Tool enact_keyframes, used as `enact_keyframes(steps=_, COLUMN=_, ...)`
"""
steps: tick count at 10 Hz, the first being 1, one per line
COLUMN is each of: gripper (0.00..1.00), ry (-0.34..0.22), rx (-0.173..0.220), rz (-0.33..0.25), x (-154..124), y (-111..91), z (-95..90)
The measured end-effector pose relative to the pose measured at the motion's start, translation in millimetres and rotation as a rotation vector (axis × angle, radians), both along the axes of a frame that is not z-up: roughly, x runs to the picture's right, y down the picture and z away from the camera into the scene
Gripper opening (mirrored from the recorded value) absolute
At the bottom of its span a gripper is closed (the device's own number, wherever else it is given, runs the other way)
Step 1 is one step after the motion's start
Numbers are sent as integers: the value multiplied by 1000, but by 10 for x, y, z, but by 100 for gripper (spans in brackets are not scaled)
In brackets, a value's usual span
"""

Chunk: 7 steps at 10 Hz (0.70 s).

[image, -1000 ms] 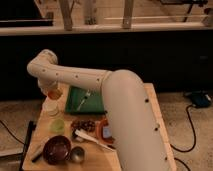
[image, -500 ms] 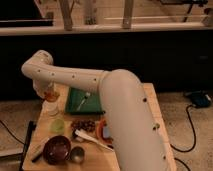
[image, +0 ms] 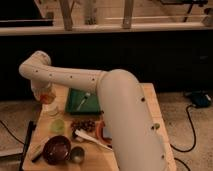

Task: Place apple in paper cup

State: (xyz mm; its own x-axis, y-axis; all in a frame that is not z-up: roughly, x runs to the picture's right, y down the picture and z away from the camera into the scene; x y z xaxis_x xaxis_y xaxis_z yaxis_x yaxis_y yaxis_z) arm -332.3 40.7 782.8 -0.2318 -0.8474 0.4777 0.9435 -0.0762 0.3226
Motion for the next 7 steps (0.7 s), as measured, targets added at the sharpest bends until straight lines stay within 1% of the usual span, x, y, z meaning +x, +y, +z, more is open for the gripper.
enact_keyframes(steps=1, gripper=80, ry=-2, rx=-2, rz=-4, x=-23, y=6, z=1)
enact_keyframes(steps=7, gripper=80, ry=3, rx=-15, rz=-7, x=-8, y=18, z=30)
